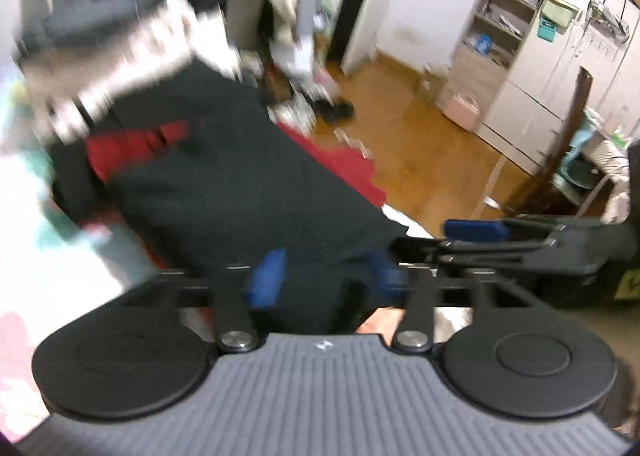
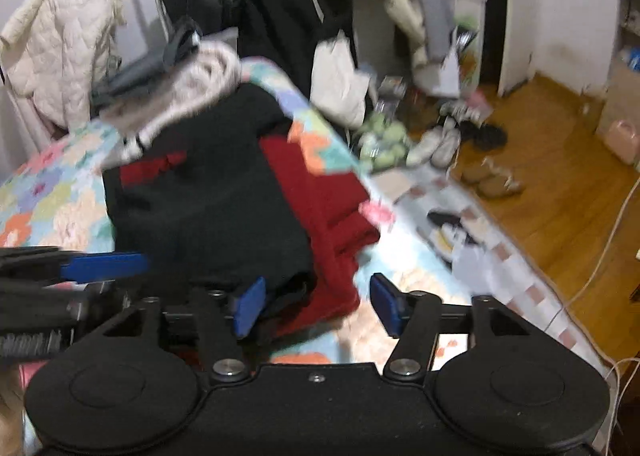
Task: Fold clothes
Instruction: 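Carry the folded shirt with both tools onto the clothes pile beside the red garment, then open both tools and release the shirt on the pile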
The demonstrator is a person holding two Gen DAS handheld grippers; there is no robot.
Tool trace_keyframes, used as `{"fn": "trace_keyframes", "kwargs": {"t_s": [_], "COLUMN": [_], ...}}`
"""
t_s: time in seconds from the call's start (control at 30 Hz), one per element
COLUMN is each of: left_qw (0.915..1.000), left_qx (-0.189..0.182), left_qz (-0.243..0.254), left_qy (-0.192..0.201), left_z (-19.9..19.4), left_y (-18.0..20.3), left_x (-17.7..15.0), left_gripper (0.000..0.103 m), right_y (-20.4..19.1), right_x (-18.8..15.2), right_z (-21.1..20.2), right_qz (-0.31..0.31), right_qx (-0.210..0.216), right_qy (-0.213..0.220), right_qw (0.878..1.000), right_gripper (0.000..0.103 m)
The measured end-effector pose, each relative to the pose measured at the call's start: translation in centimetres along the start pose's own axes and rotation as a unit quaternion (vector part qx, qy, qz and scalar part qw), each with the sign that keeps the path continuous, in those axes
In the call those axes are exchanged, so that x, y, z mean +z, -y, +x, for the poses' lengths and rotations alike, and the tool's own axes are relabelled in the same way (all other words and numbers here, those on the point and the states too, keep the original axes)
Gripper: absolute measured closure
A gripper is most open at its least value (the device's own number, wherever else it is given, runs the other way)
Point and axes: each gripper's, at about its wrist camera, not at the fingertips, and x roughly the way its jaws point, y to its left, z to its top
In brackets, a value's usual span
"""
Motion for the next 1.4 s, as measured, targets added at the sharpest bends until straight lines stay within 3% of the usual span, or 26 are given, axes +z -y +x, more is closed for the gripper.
{"fn": "trace_keyframes", "kwargs": {"t_s": [0.03, 0.1, 0.13, 0.27, 0.37, 0.43, 0.5, 0.73, 0.93, 1.2, 1.4], "left_qw": [0.9993, 0.9947, 0.9919, 0.9848, 0.9848, 0.9842, 0.9844, 0.9815, 0.9833, 0.9861, 0.9846], "left_qx": [0.021, 0.071, 0.097, 0.149, 0.162, 0.163, 0.163, 0.185, 0.180, 0.163, 0.171], "left_qz": [0.008, 0.011, 0.008, 0.014, -0.001, -0.031, -0.036, -0.010, -0.004, -0.033, -0.037], "left_qy": [0.031, 0.073, 0.082, 0.089, 0.062, 0.061, 0.056, 0.048, 0.025, -0.003, -0.009], "left_z": [-1.2, -3.0, -3.6, -4.8, -5.3, -6.0, -6.4, -6.7, -6.2, -5.0, -4.4], "left_y": [0.5, 1.2, 1.4, 1.9, 1.5, 1.1, 1.1, 1.2, 0.9, 0.5, 1.0], "left_x": [-0.3, -0.7, -0.9, -1.5, -1.1, -1.1, -1.1, -2.4, -2.9, -3.2, -3.2], "left_gripper": [0.000, 0.000, 0.000, 0.000, 0.000, 0.000, 0.000, 0.000, 0.000, 0.000, 0.000], "right_y": [-0.1, -0.6, -0.9, -2.4, -3.7, -4.5, -5.0, -4.8, -5.1, -4.8, -4.3], "right_x": [0.2, 0.5, 0.6, 0.5, 0.3, 0.0, -0.2, -0.3, -0.1, 0.2, -0.1], "right_z": [-0.5, -1.1, -1.0, -0.6, -0.2, 0.2, 0.3, -0.6, -2.1, -2.6, -1.7], "right_qz": [0.001, -0.009, -0.018, -0.052, -0.080, -0.107, -0.120, -0.120, -0.126, -0.114, -0.109], "right_qx": [0.000, -0.007, -0.012, -0.025, -0.043, -0.074, -0.089, -0.077, -0.065, -0.049, -0.051], "right_qy": [0.007, 0.006, 0.001, -0.026, -0.042, -0.048, -0.053, -0.053, -0.038, -0.027, -0.040], "right_qw": [1.000, 1.000, 1.000, 0.998, 0.995, 0.990, 0.987, 0.988, 0.989, 0.992, 0.992], "right_gripper": [0.031, 0.018, 0.017, 0.017, 0.016, 0.008, 0.007, 0.007, 0.007, 0.007, 0.007]}}
